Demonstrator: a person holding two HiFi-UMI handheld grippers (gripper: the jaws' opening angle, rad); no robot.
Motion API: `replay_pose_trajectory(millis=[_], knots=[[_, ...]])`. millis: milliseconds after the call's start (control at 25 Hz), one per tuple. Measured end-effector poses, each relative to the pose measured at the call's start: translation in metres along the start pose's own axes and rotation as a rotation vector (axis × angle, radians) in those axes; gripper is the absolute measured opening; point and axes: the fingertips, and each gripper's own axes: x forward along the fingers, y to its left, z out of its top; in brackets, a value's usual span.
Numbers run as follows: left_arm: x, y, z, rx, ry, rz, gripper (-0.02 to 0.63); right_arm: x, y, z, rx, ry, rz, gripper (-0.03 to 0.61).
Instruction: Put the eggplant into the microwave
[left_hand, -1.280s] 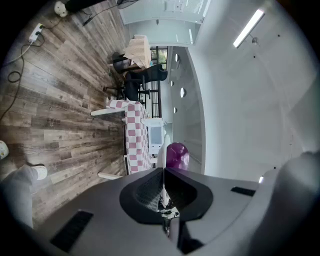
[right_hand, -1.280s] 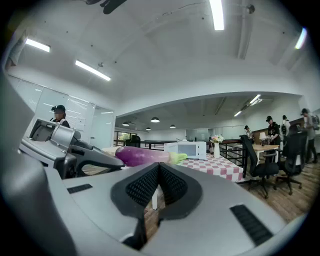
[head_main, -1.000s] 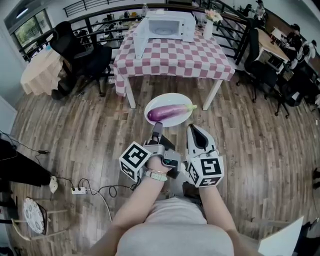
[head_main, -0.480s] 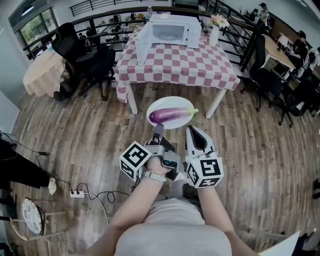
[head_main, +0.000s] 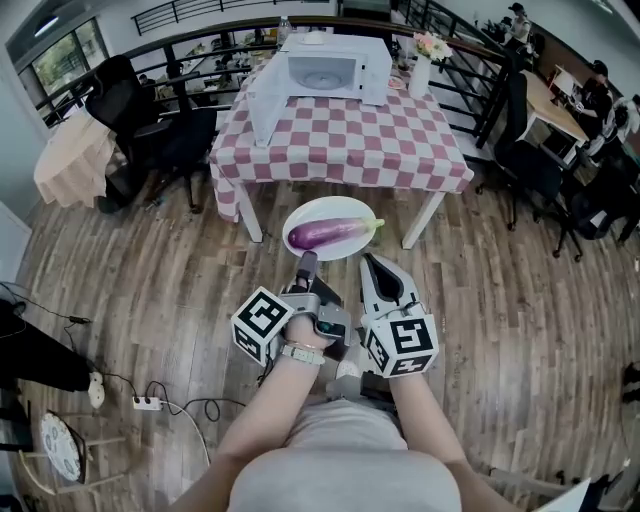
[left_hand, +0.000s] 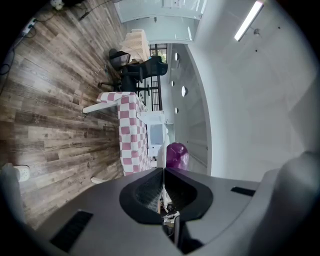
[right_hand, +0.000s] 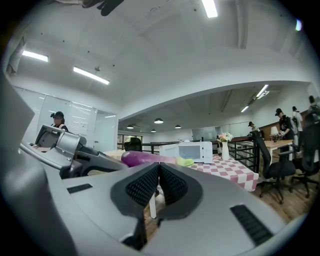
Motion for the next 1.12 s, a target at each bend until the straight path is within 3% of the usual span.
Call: replay_pose_trajectory(millis=[680,1120], knots=[[0.113,-0.001,-0.014,-0.025,-0.082,0.02,0.012,0.072,-0.097,0.002,-0.018,0.018,0.067,0.026],[0.145,0.0,-0.018,-0.015,-0.089,0.033,0.014,0.097,-0.118,-0.009,-0.007,0.037,0.098,0.026]])
